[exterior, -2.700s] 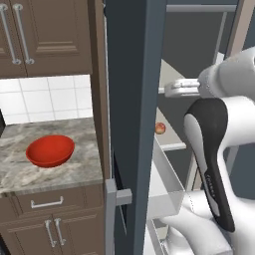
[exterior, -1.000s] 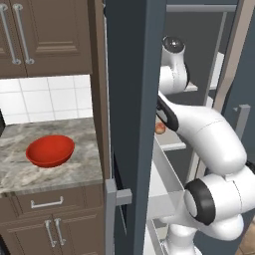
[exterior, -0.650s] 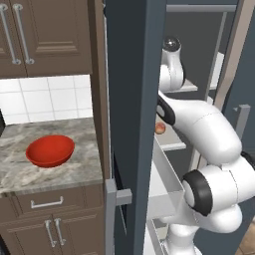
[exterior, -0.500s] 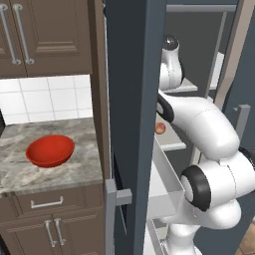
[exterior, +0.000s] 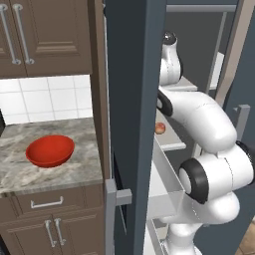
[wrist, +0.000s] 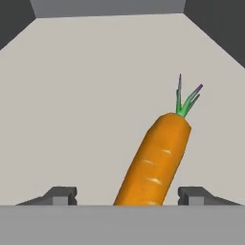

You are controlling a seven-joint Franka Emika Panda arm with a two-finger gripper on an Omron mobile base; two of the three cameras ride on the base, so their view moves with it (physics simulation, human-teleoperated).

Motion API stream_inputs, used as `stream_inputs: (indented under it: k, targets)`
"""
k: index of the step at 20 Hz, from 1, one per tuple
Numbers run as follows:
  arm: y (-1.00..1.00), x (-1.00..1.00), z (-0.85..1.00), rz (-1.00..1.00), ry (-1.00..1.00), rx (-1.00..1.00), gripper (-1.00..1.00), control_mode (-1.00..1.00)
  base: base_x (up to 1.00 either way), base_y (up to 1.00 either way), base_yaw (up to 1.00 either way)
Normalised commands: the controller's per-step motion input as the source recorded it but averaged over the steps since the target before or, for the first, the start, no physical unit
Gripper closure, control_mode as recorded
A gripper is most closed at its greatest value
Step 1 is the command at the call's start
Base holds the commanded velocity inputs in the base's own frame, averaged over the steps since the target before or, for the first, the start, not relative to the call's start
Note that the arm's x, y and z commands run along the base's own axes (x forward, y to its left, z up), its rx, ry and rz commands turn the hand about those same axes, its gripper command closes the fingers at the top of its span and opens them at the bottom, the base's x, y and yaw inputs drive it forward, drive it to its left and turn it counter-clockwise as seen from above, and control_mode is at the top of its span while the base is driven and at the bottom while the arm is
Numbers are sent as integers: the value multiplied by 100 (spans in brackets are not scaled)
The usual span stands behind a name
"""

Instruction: Take the lemon, peach, and carrot from the freezer and place them in the bowl on the counter.

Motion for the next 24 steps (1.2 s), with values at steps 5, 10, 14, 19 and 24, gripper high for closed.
stream_inputs:
  k: [5,10,14,19,24]
  targets:
    - [0,0,-22,0,2,0,100,-100,0,0,0]
    - [0,0,-5,0,2,0,100,-100,0,0,0]
    - [0,-3,0,0,4,0,100,-100,0,0,0]
    - [0,-48,6,0,0,0,100,-100,0,0,0]
    - [-2,-65,14,0,0,0,100,-100,0,0,0]
